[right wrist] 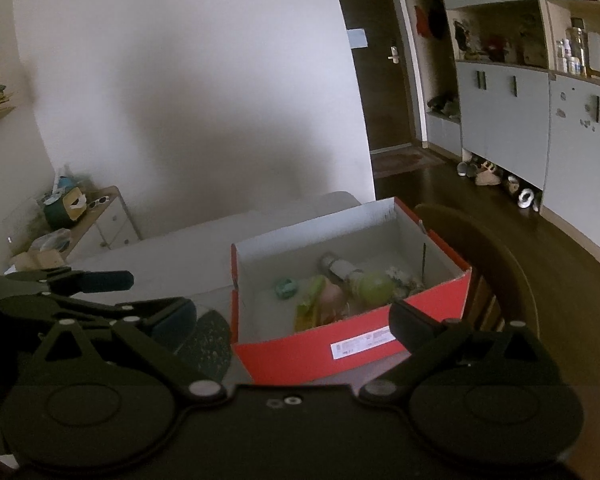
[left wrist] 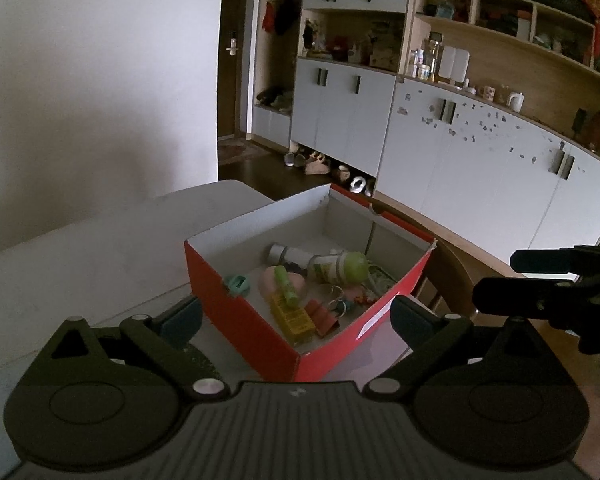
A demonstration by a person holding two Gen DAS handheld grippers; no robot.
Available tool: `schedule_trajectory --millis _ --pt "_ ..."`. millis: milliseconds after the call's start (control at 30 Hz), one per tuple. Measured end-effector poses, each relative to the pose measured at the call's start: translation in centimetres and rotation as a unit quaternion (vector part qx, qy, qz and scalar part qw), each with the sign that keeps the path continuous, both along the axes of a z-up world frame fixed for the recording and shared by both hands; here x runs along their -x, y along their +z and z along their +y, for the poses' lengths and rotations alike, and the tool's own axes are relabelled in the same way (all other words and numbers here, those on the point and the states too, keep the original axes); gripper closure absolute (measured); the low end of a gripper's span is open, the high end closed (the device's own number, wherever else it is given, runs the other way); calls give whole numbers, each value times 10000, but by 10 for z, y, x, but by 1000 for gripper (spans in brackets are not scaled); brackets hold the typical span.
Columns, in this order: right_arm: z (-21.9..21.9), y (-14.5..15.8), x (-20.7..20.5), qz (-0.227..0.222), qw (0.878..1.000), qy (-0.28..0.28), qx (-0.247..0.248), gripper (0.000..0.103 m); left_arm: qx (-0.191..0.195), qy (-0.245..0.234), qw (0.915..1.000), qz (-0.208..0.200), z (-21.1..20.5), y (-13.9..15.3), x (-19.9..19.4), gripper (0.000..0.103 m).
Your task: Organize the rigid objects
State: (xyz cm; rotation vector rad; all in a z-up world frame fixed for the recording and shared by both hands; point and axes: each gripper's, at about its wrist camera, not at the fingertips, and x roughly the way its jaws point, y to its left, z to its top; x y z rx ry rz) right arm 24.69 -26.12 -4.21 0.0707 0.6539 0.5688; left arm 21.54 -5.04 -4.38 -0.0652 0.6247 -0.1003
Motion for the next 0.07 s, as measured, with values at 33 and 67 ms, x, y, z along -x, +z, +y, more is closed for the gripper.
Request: schedule_trajectory --millis 33,67 --pt "0 0 0 17 10000 -6 -14 0 -2 -5 10000 8 1 0 0 2" --pt "0 0 0 26 10000 -17 -17 0 -11 12 10000 22 1 0 1 2"
